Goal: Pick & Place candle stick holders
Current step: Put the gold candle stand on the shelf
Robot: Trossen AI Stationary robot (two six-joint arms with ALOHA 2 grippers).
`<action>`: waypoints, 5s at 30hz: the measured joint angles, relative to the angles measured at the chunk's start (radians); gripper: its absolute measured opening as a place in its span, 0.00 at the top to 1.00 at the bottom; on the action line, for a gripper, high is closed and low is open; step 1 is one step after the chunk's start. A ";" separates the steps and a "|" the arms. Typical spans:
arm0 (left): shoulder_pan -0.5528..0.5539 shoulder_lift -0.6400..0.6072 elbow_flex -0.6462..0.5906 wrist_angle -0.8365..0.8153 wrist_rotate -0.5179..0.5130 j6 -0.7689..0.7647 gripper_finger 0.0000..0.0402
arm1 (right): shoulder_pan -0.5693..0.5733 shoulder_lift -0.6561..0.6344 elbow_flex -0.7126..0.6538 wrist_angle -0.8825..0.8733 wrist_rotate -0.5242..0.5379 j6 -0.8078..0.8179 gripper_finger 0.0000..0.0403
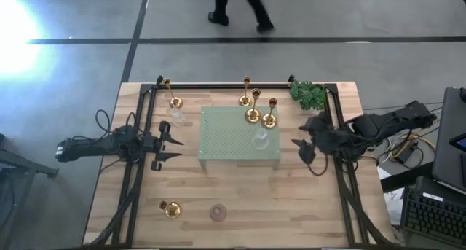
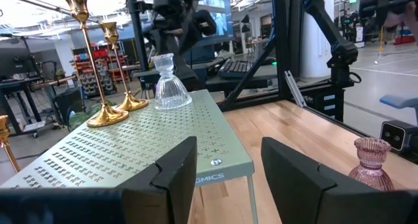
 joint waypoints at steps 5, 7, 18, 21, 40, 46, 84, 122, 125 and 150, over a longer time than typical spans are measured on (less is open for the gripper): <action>0.000 0.000 0.000 0.000 0.000 0.000 0.56 | 0.113 -0.035 -0.117 0.003 -0.051 0.155 0.45; 0.000 0.000 0.000 0.000 0.000 0.000 0.56 | 0.169 -0.047 -0.176 0.007 -0.060 0.229 0.50; 0.000 0.001 0.000 0.000 0.000 0.000 0.56 | 0.308 -0.238 -0.642 0.692 0.065 0.179 0.95; 0.000 0.001 0.000 0.000 0.000 0.000 0.56 | 0.279 -0.312 -0.772 0.913 -0.002 -0.020 0.98; 0.000 0.001 0.000 0.000 0.000 0.000 0.56 | 0.176 -0.764 -0.993 1.144 -0.119 -0.779 0.98; 0.000 0.001 0.000 0.000 0.000 0.000 0.56 | 0.176 -0.760 -0.992 1.144 -0.119 -0.776 0.98; 0.001 0.002 0.000 0.155 -0.072 -0.194 0.56 | 0.176 -0.749 -0.991 1.144 -0.119 -0.775 0.98; 0.020 0.168 0.282 0.165 -0.449 -0.077 0.56 | 0.176 -0.750 -0.991 1.144 -0.119 -0.775 0.98; 0.031 0.335 0.438 0.041 -0.505 0.015 0.56 | 0.176 -0.750 -0.991 1.144 -0.119 -0.775 0.98; 0.766 1.281 0.928 0.287 0.035 0.079 0.56 | 0.176 -0.750 -0.991 1.144 -0.119 -0.775 0.98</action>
